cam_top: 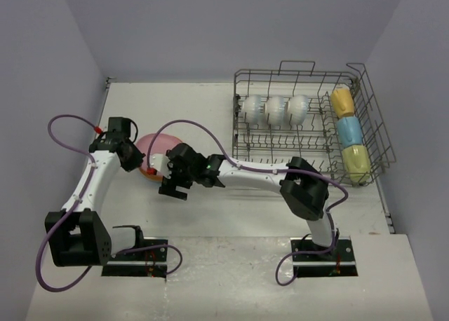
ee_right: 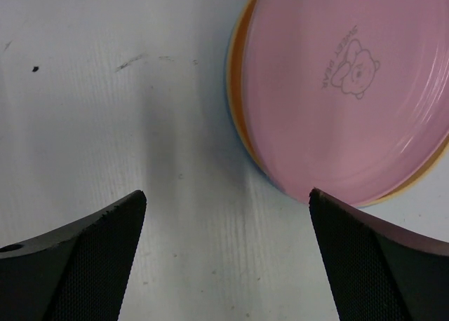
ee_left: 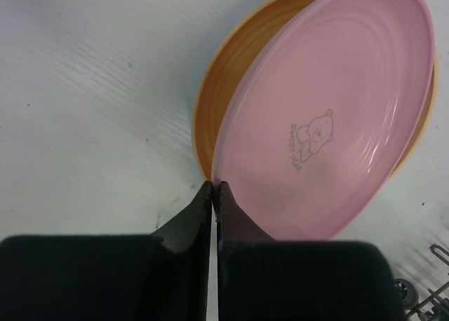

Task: Load the mixed dishes into the dish rack

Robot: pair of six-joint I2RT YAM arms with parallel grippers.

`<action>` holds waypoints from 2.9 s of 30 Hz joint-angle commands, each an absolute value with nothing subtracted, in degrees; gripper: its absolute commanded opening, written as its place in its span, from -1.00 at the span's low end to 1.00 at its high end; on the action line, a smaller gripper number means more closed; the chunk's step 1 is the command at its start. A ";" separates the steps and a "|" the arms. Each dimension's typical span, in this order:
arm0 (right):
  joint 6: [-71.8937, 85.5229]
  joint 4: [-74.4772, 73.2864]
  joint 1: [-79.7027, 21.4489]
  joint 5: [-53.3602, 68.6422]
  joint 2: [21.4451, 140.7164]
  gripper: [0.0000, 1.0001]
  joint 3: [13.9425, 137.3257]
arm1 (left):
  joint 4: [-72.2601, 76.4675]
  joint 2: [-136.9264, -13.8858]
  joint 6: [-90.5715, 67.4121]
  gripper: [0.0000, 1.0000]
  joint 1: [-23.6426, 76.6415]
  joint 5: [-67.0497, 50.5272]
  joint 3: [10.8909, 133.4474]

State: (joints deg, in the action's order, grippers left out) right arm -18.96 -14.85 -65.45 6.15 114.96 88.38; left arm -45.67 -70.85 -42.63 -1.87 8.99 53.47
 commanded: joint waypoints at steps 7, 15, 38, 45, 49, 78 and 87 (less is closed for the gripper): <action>-21.44 -1.14 -65.48 0.09 117.59 0.98 90.17 | -47.28 -67.68 -44.56 -1.00 -2.02 5.98 57.21; -25.66 -1.76 -65.65 -1.32 122.34 0.98 94.04 | -48.43 -66.97 -45.09 -1.00 -2.02 5.36 58.01; -33.23 6.07 -66.71 -13.19 118.66 -1.00 92.46 | -48.60 -61.00 -38.50 0.96 -2.02 0.96 67.31; -28.04 4.58 -66.27 -14.15 110.31 -1.00 92.46 | -50.62 -57.57 -36.74 1.00 -2.11 2.72 76.11; -21.37 -0.25 -64.43 -12.92 104.87 -1.00 93.34 | -51.15 -56.69 -36.12 1.00 -2.11 4.92 77.52; 26.72 -29.27 -22.24 36.13 69.52 -1.00 71.90 | -40.08 -59.24 -35.86 1.00 -2.02 10.99 53.62; 27.25 -29.18 -21.01 32.70 70.75 -1.00 71.63 | -39.29 -60.64 -35.95 1.00 -2.02 10.55 52.47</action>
